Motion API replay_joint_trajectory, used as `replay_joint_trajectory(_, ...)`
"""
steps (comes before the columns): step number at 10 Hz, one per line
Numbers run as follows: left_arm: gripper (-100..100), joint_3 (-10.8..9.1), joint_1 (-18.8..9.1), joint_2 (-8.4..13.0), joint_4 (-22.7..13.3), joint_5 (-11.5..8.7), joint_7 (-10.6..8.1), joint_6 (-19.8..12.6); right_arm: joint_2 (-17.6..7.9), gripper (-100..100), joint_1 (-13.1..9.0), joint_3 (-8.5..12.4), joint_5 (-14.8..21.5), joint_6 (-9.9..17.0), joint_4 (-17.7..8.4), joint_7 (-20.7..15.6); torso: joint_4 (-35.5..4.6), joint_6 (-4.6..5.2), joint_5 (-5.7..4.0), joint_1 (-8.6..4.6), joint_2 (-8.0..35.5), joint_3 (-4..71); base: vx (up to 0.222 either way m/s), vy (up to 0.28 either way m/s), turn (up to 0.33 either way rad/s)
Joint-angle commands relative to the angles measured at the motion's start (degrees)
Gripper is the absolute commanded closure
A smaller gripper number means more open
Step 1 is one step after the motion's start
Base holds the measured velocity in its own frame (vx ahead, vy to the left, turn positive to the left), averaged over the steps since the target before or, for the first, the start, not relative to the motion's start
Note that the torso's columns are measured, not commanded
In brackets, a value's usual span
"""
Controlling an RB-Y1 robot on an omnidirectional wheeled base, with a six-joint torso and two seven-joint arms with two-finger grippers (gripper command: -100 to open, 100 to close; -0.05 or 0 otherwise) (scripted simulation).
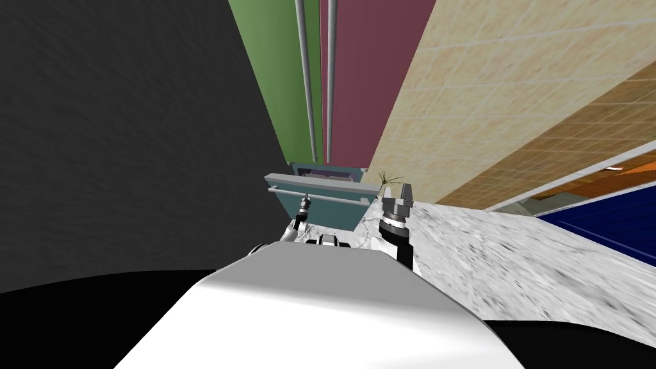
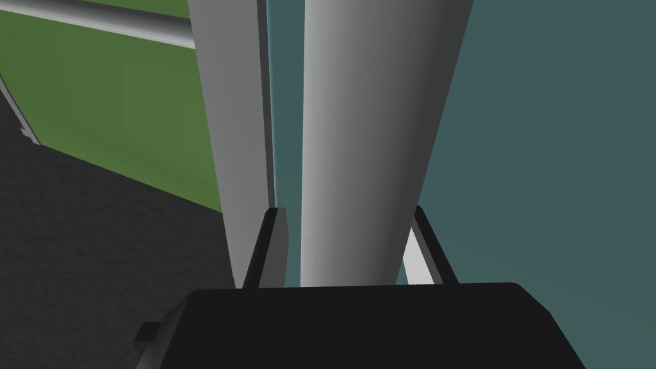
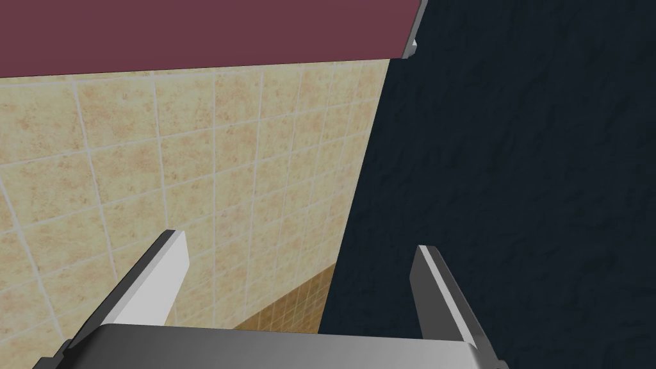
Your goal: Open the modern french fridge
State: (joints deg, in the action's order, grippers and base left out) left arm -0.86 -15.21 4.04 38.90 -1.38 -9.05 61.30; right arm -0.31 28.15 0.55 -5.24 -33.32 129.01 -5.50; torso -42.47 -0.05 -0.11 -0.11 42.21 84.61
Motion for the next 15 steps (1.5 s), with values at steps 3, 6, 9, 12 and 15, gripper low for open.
replay_joint_trajectory(3, -100, -2.4, -2.2, -0.3, 1.3, -0.8, 1.92, -3.4, 0.0, 0, 0.0, 0.0, 0.0, 0.0, 0.0, 0.0, 0.2, 0.01, 0.11, 0.13, -0.1, 0.0, -0.08, 0.046, -0.095)
replay_joint_trajectory(6, -100, -5.59, -5.2, -0.8, 3.0, -1.9, 4.47, -8.0, 0.0, 0, 0.0, 0.0, 0.0, 0.0, 0.0, 0.0, 0.1, 0.06, 0.11, 0.14, 0.3, -0.2, -0.089, 0.04, -0.194)
replay_joint_trajectory(9, -100, -7.99, -7.4, -1.2, 4.3, -2.7, 6.39, -11.4, 0.0, 0, 0.0, 0.0, 0.0, 0.0, 0.0, 0.0, -0.3, -0.28, -0.04, 0.29, 0.5, -0.3, -0.117, 0.051, -0.154)
replay_joint_trajectory(12, 0, -7.36, -6.2, -1.8, 4.9, -2.4, 6.5, -12.9, 0.0, 0, 0.0, 0.0, 0.0, 0.0, 0.0, 0.0, -0.3, -0.25, -0.09, 0.11, 0.6, -0.3, -0.022, 0.005, -0.033)
replay_joint_trajectory(15, 0, -7.25, -5.8, -1.9, 4.6, -2.3, 6.64, -13.1, 0.0, 0, 0.0, 0.0, 0.0, 0.0, 0.0, 0.0, 0.0, 0.0, 0.03, 0.1, 0.3, -0.1, 0.0, 0.0, 0.0)
